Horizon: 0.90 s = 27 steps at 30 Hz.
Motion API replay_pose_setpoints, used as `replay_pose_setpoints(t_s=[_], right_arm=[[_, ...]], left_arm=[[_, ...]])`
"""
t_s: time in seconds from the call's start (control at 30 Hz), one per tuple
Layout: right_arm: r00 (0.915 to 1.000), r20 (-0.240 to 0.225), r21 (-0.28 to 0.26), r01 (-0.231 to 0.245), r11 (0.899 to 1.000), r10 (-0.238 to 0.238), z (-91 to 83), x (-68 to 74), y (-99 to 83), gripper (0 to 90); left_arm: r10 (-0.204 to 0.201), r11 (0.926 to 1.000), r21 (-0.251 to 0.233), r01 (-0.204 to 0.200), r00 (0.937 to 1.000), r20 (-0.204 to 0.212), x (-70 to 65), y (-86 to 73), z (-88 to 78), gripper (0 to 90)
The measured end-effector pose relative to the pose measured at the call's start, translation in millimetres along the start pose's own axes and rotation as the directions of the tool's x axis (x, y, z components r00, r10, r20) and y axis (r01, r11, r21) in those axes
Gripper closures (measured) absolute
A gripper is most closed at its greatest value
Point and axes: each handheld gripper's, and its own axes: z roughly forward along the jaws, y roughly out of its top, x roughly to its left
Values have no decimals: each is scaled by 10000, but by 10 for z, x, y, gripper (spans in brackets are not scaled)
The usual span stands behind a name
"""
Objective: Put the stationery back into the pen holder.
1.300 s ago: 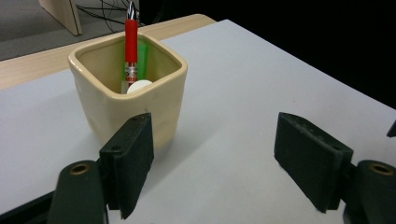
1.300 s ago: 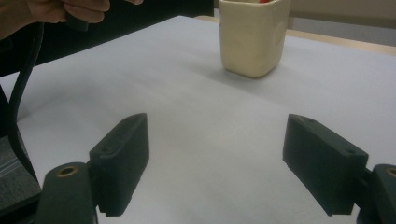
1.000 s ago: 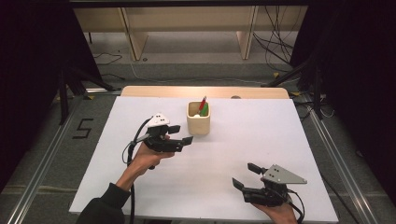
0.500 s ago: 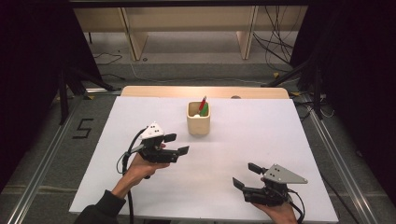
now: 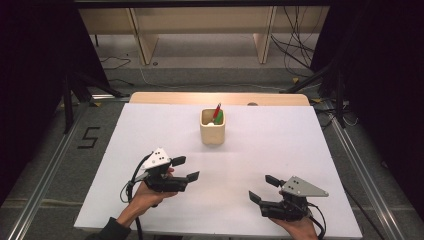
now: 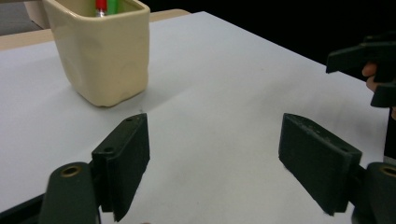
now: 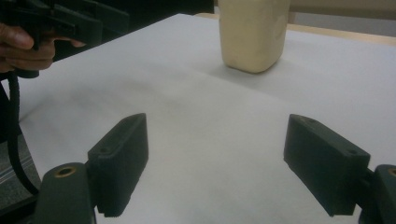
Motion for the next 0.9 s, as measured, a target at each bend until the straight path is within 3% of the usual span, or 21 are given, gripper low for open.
replay_pose_setpoints(t_s=[0.3,0.53,0.9], right_arm=[[10000,22,94,6,10000,-6,12,8,-13,227],[10000,27,84,94,9999,-94,21,30,-12,226],[10000,38,111,6,9999,-7,22,21,-18,224]], left_arm=[[272,9996,-61,-273,9996,-50,-121,-130,-61,216],[-199,9990,-400,200,9998,30,-93,-202,-167,199],[-257,9993,-269,255,9996,-73,-43,-232,-172,198]])
